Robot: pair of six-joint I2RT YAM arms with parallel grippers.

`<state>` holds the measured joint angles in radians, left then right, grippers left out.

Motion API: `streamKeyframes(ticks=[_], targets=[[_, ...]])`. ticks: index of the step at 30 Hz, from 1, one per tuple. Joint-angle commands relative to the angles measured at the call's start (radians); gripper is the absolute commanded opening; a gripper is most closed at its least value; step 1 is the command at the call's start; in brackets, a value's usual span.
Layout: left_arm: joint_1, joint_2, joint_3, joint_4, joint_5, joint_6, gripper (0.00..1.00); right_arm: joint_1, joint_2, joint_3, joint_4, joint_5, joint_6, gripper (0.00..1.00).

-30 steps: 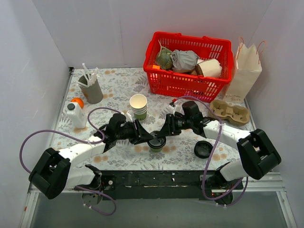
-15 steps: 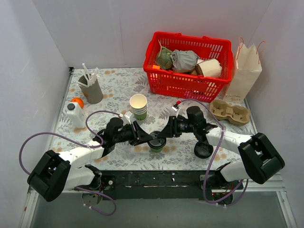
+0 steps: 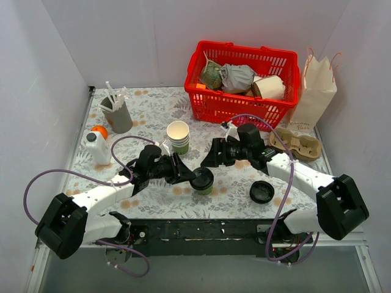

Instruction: Pack the takeout coffee

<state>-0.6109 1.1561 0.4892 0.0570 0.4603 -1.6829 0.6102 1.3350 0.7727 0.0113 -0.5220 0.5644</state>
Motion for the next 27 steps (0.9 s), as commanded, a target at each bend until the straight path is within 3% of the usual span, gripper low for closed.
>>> streamKeyframes(ticks=[1,2,7,9,14,18,22,27], targets=[[-0.004,-0.002,0.031,-0.105,0.009,0.058,0.43,0.003,-0.031,0.05,-0.077,0.076,-0.026,0.88],[-0.003,-0.004,0.037,-0.105,0.018,0.061,0.54,0.003,-0.037,0.05,-0.086,0.082,-0.027,0.88],[-0.003,-0.03,0.066,-0.103,0.05,0.071,0.79,-0.007,-0.08,0.071,-0.114,0.172,-0.066,0.92],[-0.003,-0.038,0.086,-0.102,0.072,0.074,0.98,-0.018,-0.112,0.086,-0.135,0.195,-0.087,0.94],[-0.003,-0.079,0.12,-0.112,0.078,0.088,0.98,-0.125,-0.201,0.106,-0.227,0.327,-0.168,0.98],[-0.004,-0.137,0.172,-0.213,-0.014,0.127,0.98,-0.249,-0.252,0.085,-0.287,0.468,-0.231,0.98],[-0.003,-0.202,0.242,-0.383,-0.231,0.16,0.98,-0.427,-0.212,0.102,-0.358,0.657,-0.317,0.97],[-0.001,-0.272,0.256,-0.45,-0.307,0.19,0.98,-0.506,-0.113,0.111,-0.283,0.718,-0.415,0.89]])
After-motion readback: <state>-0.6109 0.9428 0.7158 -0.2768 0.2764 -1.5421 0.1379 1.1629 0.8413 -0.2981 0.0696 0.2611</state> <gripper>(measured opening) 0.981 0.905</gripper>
